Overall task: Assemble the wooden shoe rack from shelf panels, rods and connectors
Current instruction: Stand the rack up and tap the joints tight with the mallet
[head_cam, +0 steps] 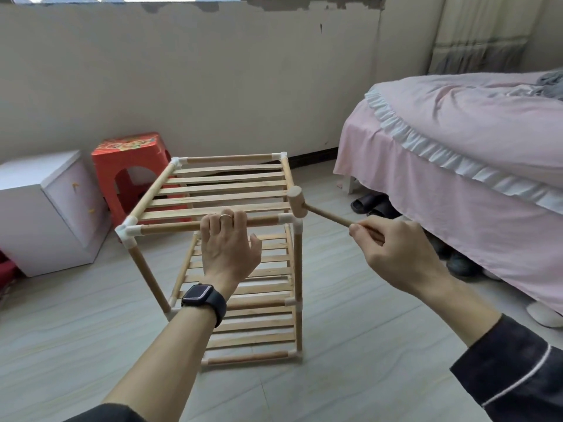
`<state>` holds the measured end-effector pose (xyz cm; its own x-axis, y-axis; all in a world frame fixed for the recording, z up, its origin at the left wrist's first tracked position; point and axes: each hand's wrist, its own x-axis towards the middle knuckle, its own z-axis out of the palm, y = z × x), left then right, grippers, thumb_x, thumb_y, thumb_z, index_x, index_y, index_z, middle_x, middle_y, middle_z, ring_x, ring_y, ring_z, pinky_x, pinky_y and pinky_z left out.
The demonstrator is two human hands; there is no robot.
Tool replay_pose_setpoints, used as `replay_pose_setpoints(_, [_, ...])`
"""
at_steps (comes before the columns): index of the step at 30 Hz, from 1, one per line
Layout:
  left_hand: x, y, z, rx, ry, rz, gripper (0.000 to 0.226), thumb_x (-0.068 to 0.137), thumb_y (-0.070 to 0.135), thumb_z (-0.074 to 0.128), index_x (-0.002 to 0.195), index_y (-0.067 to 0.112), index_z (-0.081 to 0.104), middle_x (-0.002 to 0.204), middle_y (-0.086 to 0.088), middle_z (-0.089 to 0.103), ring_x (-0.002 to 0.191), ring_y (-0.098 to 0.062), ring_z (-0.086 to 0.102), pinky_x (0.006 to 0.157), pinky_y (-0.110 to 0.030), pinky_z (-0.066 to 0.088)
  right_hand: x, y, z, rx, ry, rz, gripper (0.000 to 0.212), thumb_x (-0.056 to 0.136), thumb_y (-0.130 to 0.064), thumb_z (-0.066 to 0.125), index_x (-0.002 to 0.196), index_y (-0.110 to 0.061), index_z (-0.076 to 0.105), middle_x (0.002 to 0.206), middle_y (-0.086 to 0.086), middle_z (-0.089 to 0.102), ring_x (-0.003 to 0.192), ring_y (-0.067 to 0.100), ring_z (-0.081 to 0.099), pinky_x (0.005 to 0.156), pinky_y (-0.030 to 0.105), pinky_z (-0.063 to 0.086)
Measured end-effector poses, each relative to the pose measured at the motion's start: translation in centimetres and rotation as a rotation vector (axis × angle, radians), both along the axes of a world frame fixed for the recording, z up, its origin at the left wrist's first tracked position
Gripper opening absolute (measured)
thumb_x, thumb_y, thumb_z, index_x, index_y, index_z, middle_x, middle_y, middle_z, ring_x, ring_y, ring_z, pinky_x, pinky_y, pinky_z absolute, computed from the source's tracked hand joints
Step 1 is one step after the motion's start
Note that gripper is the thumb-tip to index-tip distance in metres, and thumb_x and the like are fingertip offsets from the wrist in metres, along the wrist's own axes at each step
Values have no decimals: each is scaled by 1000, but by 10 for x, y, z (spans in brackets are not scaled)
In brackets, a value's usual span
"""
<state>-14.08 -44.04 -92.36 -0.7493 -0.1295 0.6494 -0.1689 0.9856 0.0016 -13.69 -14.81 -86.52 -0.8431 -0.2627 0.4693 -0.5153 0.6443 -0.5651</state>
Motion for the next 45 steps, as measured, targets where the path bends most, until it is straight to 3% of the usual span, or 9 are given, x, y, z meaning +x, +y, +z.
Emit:
replay_pose_setpoints(5, [0, 19, 13, 58, -66, -130, 65, 86, 74, 39, 123, 20, 45, 126, -13, 50, 114, -34, 49, 103, -56, 33, -4, -1, 0, -174, 9, -85, 26, 102, -35, 55, 82, -23, 68, 61, -16, 62, 60, 5, 58, 57, 19, 43])
replay_pose_setpoints(9, [-31, 66, 40, 168, -282, -66, 90, 81, 88, 25, 140, 24, 44, 159, -12, 30, 150, -40, 18, 111, -74, 8, -8, -4, -13, -192, -39, -132, 25, 102, -35, 55, 79, -28, 63, 65, -21, 63, 66, 0, 59, 58, 12, 41])
replay_pose_setpoints(12, [-53, 81, 61, 229, -547, 82, 61, 90, 64, 40, 128, 21, 58, 142, -9, 54, 142, -41, 32, 109, -77, 12, -12, -9, -18, -220, -53, -119, 27, 102, -36, 54, 78, -28, 63, 61, -14, 62, 60, 6, 58, 55, 16, 42])
replay_pose_setpoints(16, [-44, 75, 68, 193, -538, -20, 24, 86, 44, 48, 81, 22, 57, 88, 2, 64, 93, -26, 56, 91, -54, 44, -18, -17, -16, -254, -66, -125, 28, 103, -38, 53, 79, -27, 64, 58, -13, 60, 59, 8, 58, 54, 18, 41])
replay_pose_setpoints(24, [16, -46, 84, 474, -838, -202, 32, 81, 10, 65, 107, 27, 59, 98, 4, 61, 83, -15, 62, 63, -25, 49, -26, -55, -14, -271, -144, -80, 31, 103, -42, 49, 81, -25, 65, 60, -16, 62, 61, 7, 59, 50, 27, 37])
replay_pose_setpoints(29, [56, -112, 77, 122, -667, 49, 5, 81, 29, 60, 84, 29, 56, 106, 9, 53, 82, -16, 55, 72, -32, 47, -22, -76, -14, -263, -123, -18, 29, 104, -38, 50, 81, -26, 64, 66, -16, 63, 57, 6, 57, 45, 19, 37])
replay_pose_setpoints(34, [61, -123, 67, 53, -595, 284, 52, 81, 57, 64, 113, 29, 33, 134, -2, 36, 96, -20, 50, 91, -43, 38, -17, -86, -15, -259, -148, 33, 28, 104, -37, 50, 83, -26, 65, 53, -15, 58, 49, 3, 53, 46, 15, 40])
replay_pose_setpoints(39, [24, -78, 63, 47, -417, 62, 66, 80, 71, 61, 130, 33, 41, 139, -2, 42, 119, -22, 48, 99, -46, 44, -17, -85, -20, -230, -149, 47, 29, 104, -37, 50, 82, -27, 66, 52, -15, 56, 49, 4, 52, 47, 14, 39])
replay_pose_setpoints(45, [-22, -21, 43, -46, -255, 55, 48, 92, 70, 38, 95, 27, 59, 89, 4, 62, 100, -20, 50, 74, -36, 41, -21, -75, -22, -185, -119, -9, 31, 104, -41, 49, 82, -26, 66, 56, -14, 58, 59, 6, 56, 53, 15, 40])
